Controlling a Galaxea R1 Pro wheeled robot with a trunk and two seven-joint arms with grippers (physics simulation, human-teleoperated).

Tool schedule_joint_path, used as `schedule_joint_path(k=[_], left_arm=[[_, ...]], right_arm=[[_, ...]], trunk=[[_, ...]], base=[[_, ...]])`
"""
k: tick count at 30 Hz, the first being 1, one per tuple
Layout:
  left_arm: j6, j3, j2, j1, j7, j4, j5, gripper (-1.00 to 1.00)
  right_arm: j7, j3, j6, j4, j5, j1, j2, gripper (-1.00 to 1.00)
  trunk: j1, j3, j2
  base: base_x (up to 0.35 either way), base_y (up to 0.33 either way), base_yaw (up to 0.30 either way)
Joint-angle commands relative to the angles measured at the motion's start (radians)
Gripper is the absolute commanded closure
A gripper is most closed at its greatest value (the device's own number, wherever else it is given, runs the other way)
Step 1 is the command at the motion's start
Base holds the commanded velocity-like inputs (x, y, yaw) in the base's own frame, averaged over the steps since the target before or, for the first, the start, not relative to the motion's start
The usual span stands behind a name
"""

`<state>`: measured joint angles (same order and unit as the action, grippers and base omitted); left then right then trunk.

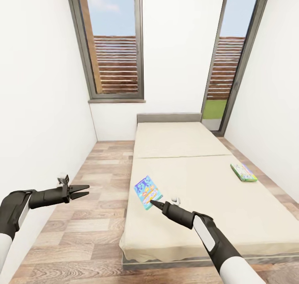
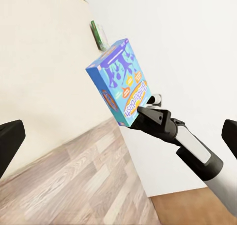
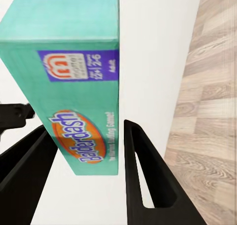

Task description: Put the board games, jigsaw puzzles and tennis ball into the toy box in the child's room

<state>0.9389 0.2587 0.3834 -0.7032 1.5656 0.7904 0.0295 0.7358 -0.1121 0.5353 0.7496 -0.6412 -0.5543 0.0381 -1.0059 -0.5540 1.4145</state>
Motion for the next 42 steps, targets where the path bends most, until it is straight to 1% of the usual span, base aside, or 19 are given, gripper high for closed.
schedule_joint_path(k=[1,10,18,21,24,29,33,42], left_arm=[[0.011,0.001,0.000,0.000,0.005,0.001,0.003,-1.00],[0.011,0.004,0.002,-0.001,0.005,0.001,0.003,-1.00],[0.011,0.003,0.002,-0.001,0.005,0.001,0.003,-1.00],[0.011,0.002,0.002,-0.001,0.005,0.001,0.003,-1.00],[0.011,0.002,0.002,-0.001,0.005,0.001,0.003,-1.00],[0.011,0.002,0.002,-0.001,0.005,0.001,0.003,-1.00],[0.011,0.002,0.002,0.000,0.005,0.001,0.003,-1.00],[0.011,0.002,0.001,-0.001,0.005,0.001,0.003,-1.00]], right_arm=[[-0.002,0.000,0.007,0.000,-0.008,0.000,-0.001,1.00],[-0.002,0.000,-0.022,0.000,-0.008,0.003,-0.003,1.00],[-0.005,0.002,-0.023,0.001,-0.010,0.004,-0.004,1.00],[-0.009,0.003,-0.017,0.001,-0.019,0.004,-0.005,1.00],[-0.006,0.003,-0.020,0.001,-0.020,0.004,-0.006,1.00],[-0.007,0.002,-0.012,0.001,-0.011,-0.004,-0.006,1.00],[-0.013,0.003,0.008,0.003,-0.008,-0.009,-0.023,1.00],[-0.004,0.003,0.006,0.027,-0.016,0.002,-0.051,1.00]], trunk=[[0.004,0.002,-0.007],[0.038,0.030,-0.070],[0.069,0.056,-0.126],[0.081,0.065,-0.147],[0.092,0.074,-0.168],[0.111,0.090,-0.203],[0.127,0.103,-0.231],[0.161,0.131,-0.294]], base=[[0.000,0.000,0.000],[0.000,0.000,0.000],[0.000,0.000,0.000],[0.000,0.000,0.000],[0.000,0.000,0.000],[0.000,0.000,0.000],[0.000,0.000,0.000],[0.000,0.000,0.000]])
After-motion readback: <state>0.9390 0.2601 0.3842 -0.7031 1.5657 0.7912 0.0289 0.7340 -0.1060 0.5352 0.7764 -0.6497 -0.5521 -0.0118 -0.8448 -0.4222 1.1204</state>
